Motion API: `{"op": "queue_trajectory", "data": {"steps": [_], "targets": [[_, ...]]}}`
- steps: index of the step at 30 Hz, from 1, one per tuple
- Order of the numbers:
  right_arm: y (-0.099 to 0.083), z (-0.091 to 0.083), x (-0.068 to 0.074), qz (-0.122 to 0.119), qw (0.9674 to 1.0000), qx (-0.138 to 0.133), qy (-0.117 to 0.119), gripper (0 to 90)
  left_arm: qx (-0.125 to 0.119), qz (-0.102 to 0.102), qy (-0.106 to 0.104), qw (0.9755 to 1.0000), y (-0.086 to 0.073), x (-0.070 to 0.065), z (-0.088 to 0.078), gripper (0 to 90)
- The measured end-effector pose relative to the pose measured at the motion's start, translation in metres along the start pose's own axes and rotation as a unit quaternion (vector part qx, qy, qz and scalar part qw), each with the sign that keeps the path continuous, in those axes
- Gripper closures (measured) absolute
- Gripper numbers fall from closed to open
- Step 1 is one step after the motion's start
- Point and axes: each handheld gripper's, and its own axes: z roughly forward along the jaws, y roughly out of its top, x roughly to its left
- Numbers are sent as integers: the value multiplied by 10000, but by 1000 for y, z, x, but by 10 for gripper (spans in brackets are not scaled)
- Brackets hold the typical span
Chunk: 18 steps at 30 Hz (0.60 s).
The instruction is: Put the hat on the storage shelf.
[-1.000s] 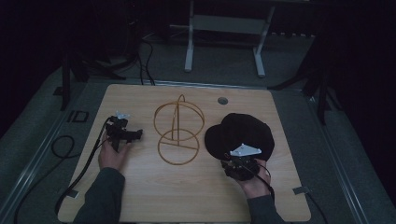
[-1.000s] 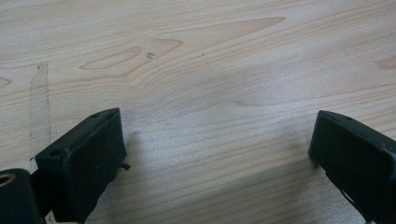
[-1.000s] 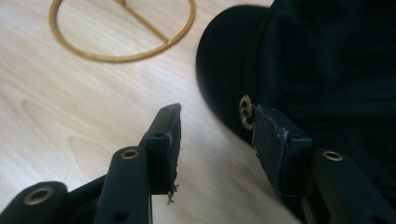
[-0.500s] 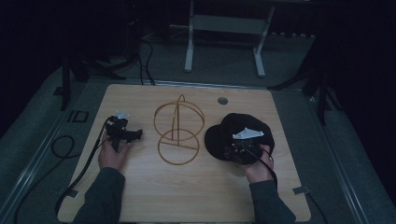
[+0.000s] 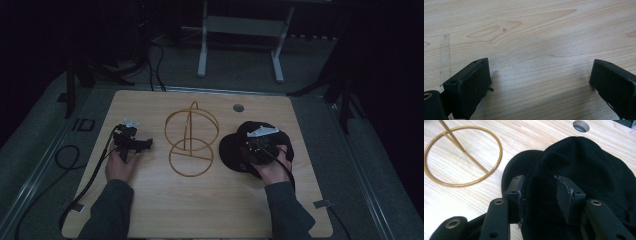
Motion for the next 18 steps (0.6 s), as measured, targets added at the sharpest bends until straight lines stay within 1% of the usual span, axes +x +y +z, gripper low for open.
{"op": "queue_trajectory", "data": {"steps": [5, 7, 9, 13, 14, 15, 18], "targets": [[8, 5, -3, 27, 10000, 70, 37, 571, 2, -1, -1, 10000, 0, 0, 0, 32], [12, 10, -6, 84, 9998, 176, 80, 565, 8, 1, 0, 10000, 0, 0, 0, 32], [13, 12, -7, 87, 9997, 201, 75, 573, 7, 1, 1, 10000, 0, 0, 0, 32], [20, 19, -12, 226, 9991, 364, 58, 587, 8, 1, 0, 10000, 0, 0, 0, 32], [20, 19, -12, 226, 9991, 364, 58, 587, 8, 1, 0, 10000, 0, 0, 0, 32], [22, 22, -12, 330, 9985, 433, 78, 587, 7, 1, 0, 10000, 0, 0, 0, 32], [25, 25, -13, 374, 9981, 478, 74, 587, 8, 1, 0, 10000, 0, 0, 0, 32]]}}
